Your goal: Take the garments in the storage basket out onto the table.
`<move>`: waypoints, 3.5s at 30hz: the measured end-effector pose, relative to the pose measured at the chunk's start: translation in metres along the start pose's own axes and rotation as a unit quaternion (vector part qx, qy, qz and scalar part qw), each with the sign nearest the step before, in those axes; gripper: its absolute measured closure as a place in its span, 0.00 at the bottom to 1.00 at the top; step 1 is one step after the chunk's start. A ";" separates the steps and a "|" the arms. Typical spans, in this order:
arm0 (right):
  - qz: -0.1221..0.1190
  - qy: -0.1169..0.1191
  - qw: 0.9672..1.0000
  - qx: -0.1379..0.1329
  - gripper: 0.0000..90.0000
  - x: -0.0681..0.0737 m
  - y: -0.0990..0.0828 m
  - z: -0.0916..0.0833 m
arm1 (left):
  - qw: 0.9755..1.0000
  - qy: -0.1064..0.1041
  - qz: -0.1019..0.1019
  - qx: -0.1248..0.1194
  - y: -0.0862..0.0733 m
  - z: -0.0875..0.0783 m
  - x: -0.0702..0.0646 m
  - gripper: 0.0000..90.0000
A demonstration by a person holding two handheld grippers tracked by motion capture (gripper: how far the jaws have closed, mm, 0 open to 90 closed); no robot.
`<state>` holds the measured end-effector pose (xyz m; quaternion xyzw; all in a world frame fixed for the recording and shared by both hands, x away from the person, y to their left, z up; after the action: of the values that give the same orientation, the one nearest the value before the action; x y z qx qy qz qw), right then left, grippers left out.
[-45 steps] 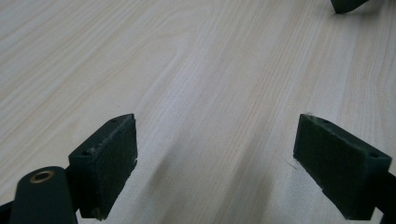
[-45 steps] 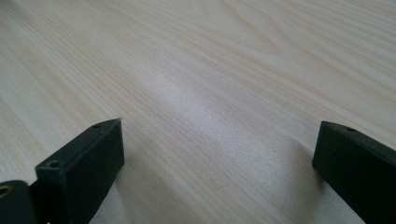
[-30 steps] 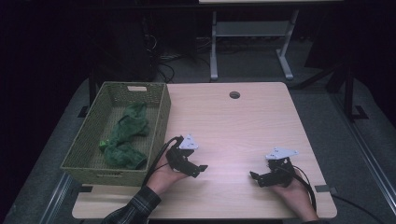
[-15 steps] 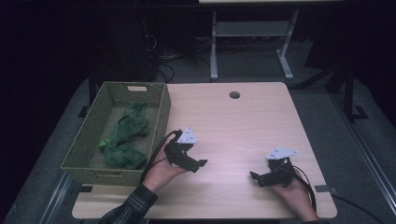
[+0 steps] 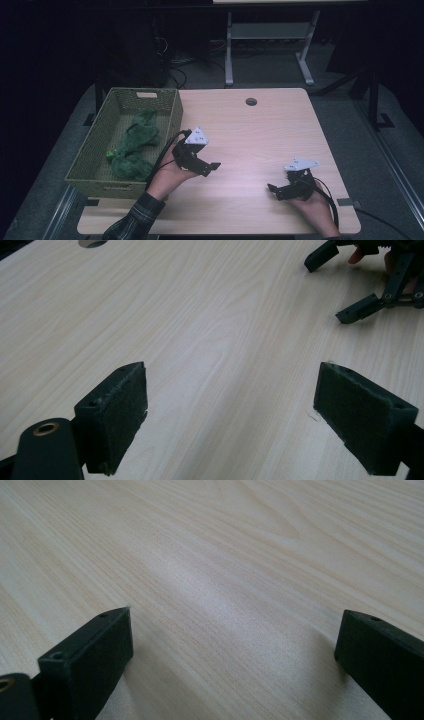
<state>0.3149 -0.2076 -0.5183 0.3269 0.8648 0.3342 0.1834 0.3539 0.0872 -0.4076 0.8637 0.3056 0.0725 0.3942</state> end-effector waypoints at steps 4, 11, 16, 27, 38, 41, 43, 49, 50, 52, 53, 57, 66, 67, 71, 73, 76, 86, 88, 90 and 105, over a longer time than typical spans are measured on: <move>0.000 0.000 1.000 0.000 0.02 0.000 0.000 0.000 | 1.000 0.003 -0.002 0.000 0.005 -0.006 0.005 0.15; 0.000 0.000 1.000 0.000 0.02 0.000 0.000 0.000 | 1.000 0.005 -0.007 -0.004 0.011 -0.016 0.013 0.15; 0.000 0.000 1.000 0.000 0.02 0.000 0.000 0.000 | 1.000 0.006 -0.011 -0.005 0.017 -0.024 0.022 0.15; 0.000 0.000 1.000 0.001 0.02 0.000 0.000 0.000 | 1.000 0.008 -0.020 0.006 0.020 -0.033 0.042 0.15; -0.001 0.000 1.000 0.001 0.02 0.000 0.000 0.000 | 0.999 0.009 -0.041 -0.001 0.015 -0.051 0.057 0.18; -0.002 0.000 1.000 0.000 0.02 0.000 0.000 0.000 | 0.999 0.020 -0.049 -0.005 0.013 -0.060 0.065 0.19; -0.002 -0.001 1.000 -0.001 0.02 0.000 0.000 0.000 | 0.998 0.029 -0.056 -0.010 0.011 -0.067 0.071 0.21; -0.003 0.000 1.000 -0.001 0.02 -0.001 0.000 0.000 | 0.996 0.050 -0.068 -0.014 0.005 -0.082 0.086 0.23; -0.003 0.000 1.000 -0.001 0.02 -0.001 0.000 0.000 | 0.996 0.054 -0.073 -0.015 0.003 -0.085 0.089 0.23; -0.003 0.000 1.000 -0.001 0.02 -0.001 0.000 0.000 | 0.995 0.059 -0.079 -0.017 0.001 -0.089 0.093 0.23; -0.003 0.000 1.000 -0.001 0.02 -0.001 0.000 0.000 | 0.995 0.062 -0.081 -0.018 0.000 -0.091 0.096 0.24; -0.004 0.000 1.000 -0.001 0.02 -0.001 0.000 0.000 | 0.993 0.073 -0.090 -0.019 -0.005 -0.100 0.105 0.25; -0.003 0.000 1.000 0.000 0.02 -0.001 0.000 0.000 | 0.989 0.104 -0.106 -0.009 -0.021 -0.116 0.123 0.28; -0.003 0.000 1.000 0.000 0.02 -0.001 0.000 0.000 | 0.988 0.106 -0.110 -0.008 -0.024 -0.117 0.125 0.28; -0.002 -0.001 1.000 0.000 0.02 0.000 0.000 0.000 | 0.987 0.114 -0.117 0.000 -0.032 -0.121 0.132 0.30; -0.002 0.000 1.000 0.000 0.02 0.000 0.000 0.000 | 0.986 0.116 -0.123 0.001 -0.035 -0.122 0.134 0.32; -0.003 -0.001 1.000 0.000 0.02 0.000 0.000 0.000 | 0.985 0.118 -0.127 0.004 -0.040 -0.124 0.139 0.33; -0.002 0.000 1.000 0.000 0.02 0.000 0.000 0.000 | 0.979 0.142 -0.141 0.024 -0.058 -0.122 0.156 0.36; -0.002 -0.001 1.000 0.000 0.02 0.000 0.000 0.000 | 0.978 0.149 -0.143 0.034 -0.062 -0.121 0.160 0.36; -0.002 -0.001 1.000 0.000 0.02 0.000 0.000 0.000 | 0.976 0.155 -0.146 0.043 -0.067 -0.120 0.164 0.36; -0.002 0.000 1.000 0.000 0.02 0.000 0.000 0.000 | 0.969 0.168 -0.165 0.077 -0.093 -0.108 0.184 0.37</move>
<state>0.3152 -0.2078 -0.5183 0.3250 0.8654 0.3338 0.1844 0.4181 0.3105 -0.4229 0.8041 0.5108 0.1272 0.2762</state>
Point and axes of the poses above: each handheld gripper's, and its own axes: z roughly forward along the jaws, y roughly out of its top, x roughly to its left, the point moved 5 cm from there along z, roughly forward along the jaws, and after that the axes turned 11 degrees about -z, right-handed, at the moved point
